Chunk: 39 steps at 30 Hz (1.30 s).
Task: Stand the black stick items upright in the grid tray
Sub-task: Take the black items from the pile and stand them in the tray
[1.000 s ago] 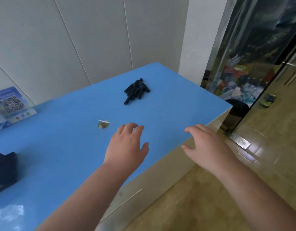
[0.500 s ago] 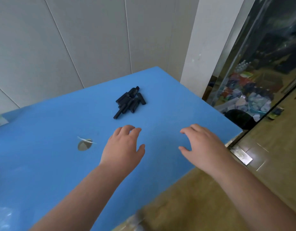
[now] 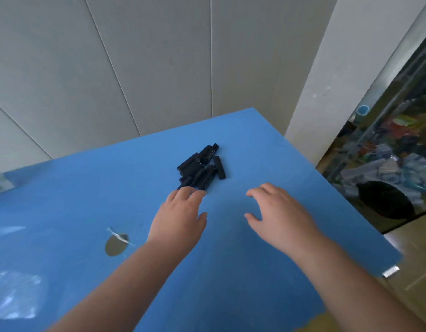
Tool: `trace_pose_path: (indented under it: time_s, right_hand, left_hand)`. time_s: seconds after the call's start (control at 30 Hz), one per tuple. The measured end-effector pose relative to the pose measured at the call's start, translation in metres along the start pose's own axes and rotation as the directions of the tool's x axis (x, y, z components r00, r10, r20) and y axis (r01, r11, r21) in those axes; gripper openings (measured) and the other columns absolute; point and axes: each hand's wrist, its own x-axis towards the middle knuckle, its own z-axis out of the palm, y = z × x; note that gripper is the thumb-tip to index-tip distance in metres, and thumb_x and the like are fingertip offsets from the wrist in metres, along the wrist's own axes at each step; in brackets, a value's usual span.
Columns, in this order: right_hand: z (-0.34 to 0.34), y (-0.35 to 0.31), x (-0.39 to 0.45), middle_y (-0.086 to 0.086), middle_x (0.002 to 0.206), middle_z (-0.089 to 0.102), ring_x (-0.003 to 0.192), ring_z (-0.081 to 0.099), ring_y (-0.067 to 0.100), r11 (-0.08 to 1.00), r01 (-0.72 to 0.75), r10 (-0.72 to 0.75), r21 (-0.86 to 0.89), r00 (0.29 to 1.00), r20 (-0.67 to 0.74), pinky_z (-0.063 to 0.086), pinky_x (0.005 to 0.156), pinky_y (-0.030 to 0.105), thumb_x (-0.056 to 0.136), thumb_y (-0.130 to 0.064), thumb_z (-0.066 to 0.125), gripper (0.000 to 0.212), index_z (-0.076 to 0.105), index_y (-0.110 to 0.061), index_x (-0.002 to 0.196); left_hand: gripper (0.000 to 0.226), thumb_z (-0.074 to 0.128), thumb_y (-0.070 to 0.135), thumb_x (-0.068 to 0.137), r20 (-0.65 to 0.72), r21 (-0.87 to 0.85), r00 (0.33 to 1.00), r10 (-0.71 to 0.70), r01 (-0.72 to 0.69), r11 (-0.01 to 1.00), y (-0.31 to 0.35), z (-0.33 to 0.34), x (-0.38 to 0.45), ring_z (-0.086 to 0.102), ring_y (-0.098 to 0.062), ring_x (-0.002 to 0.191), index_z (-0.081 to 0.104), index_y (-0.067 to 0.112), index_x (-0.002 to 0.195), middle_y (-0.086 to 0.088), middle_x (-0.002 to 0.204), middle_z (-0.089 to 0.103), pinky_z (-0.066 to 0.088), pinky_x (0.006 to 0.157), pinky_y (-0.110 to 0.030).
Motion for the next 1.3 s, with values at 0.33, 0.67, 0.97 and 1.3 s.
trace_pose_path:
  time_s: [0.33,0.67,0.97,1.3]
  right_hand:
    - [0.013,0.019,0.079,-0.008,0.125,0.053,0.121,0.051,0.018,0.973,0.223,-0.228,0.063,0.971,0.077,0.043,0.087,0.03,0.094,-0.043,0.059,0.042,0.052,-0.028,0.132]
    - [0.029,0.028,0.114,-0.009,0.123,0.056,0.115,0.056,0.017,0.964,0.166,-0.194,0.206,0.973,0.127,0.049,0.089,0.034,0.092,-0.044,0.06,0.039,0.058,-0.028,0.127]
    - [0.058,0.005,0.159,0.002,0.099,0.043,0.101,0.051,0.027,0.961,0.098,-0.125,0.257,0.988,0.092,0.042,0.081,0.034,0.09,-0.037,0.068,0.029,0.054,-0.012,0.093]
    - [0.054,0.023,0.164,0.005,0.089,0.052,0.081,0.051,0.029,0.991,0.064,-0.065,0.12,0.998,0.004,0.041,0.061,0.034,0.089,-0.019,0.055,0.013,0.062,-0.011,0.082]
  left_hand:
    - [0.035,0.052,0.024,0.097,-0.002,0.034,0.906,-0.423,0.423,0.905,-0.031,0.019,0.049,0.045,-0.027,0.123,0.052,0.015,0.132,-0.003,0.131,0.051,0.04,0.099,-0.036]
    - [0.013,0.049,0.024,0.095,-0.132,-0.079,0.873,-0.469,0.462,0.883,-0.022,0.009,0.045,0.053,-0.017,0.075,0.062,0.023,0.093,0.009,0.083,0.056,0.043,0.06,-0.035]
    - [0.02,0.065,0.023,0.083,0.058,-0.613,0.82,-0.569,0.48,0.628,0.011,-0.011,0.037,0.065,0.002,0.061,0.061,0.042,0.089,0.022,0.079,0.07,0.045,0.046,-0.017]
    - [0.006,0.062,0.031,0.091,0.124,-0.719,0.745,-0.655,0.523,0.458,0.019,-0.012,0.024,0.072,0.0,0.073,0.059,0.037,0.09,0.016,0.078,0.074,0.038,0.05,-0.021]
